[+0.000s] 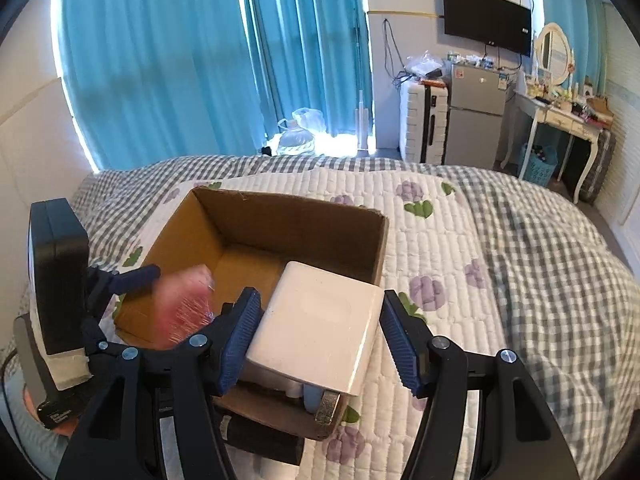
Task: Organize rigid objects
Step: 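Carry the charger and card case into the box and open both tools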
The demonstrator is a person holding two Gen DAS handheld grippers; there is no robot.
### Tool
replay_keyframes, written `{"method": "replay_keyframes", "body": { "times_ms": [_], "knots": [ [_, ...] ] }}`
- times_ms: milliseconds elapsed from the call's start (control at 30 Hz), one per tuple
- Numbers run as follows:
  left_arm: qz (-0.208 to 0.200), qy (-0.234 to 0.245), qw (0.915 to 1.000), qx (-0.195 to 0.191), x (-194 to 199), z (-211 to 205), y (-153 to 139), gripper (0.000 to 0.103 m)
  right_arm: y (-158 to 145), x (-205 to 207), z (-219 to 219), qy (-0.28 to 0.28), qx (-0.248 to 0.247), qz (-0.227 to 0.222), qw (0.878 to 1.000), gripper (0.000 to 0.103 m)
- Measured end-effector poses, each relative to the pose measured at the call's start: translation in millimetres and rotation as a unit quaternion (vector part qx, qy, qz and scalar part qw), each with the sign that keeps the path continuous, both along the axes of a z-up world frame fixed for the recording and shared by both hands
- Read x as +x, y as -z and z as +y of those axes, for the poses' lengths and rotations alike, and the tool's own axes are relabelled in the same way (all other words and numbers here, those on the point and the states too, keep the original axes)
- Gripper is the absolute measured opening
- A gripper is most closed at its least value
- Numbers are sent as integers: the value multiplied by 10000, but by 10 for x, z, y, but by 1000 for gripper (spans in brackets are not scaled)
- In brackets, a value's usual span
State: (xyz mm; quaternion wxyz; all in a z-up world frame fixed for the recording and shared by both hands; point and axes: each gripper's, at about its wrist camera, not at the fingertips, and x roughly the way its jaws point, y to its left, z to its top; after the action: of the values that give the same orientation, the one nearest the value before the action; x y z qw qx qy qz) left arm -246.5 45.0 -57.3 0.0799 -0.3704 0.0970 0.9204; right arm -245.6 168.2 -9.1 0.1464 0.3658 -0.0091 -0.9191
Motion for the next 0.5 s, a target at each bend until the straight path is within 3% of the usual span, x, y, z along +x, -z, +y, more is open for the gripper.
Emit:
{"method": "replay_keyframes", "body": {
  "times_ms": [133,200,233,500],
  "knots": [
    [89,-66,9999,125,1,-63,-167,101,-84,37,18,9,-69,138,9999,61],
    [65,-153,9997,176,12,-125,-223,101,-128,20,-18,15,65,166,9998,48],
    [73,-173,9996,200,44,-166,-251,101,-135,12,-51,-30,155,145,9998,47],
    [-51,-399,9986,331,511,-544,-242,101,79,251,-111,-64,246,-120,9996,47]
  ]
}}
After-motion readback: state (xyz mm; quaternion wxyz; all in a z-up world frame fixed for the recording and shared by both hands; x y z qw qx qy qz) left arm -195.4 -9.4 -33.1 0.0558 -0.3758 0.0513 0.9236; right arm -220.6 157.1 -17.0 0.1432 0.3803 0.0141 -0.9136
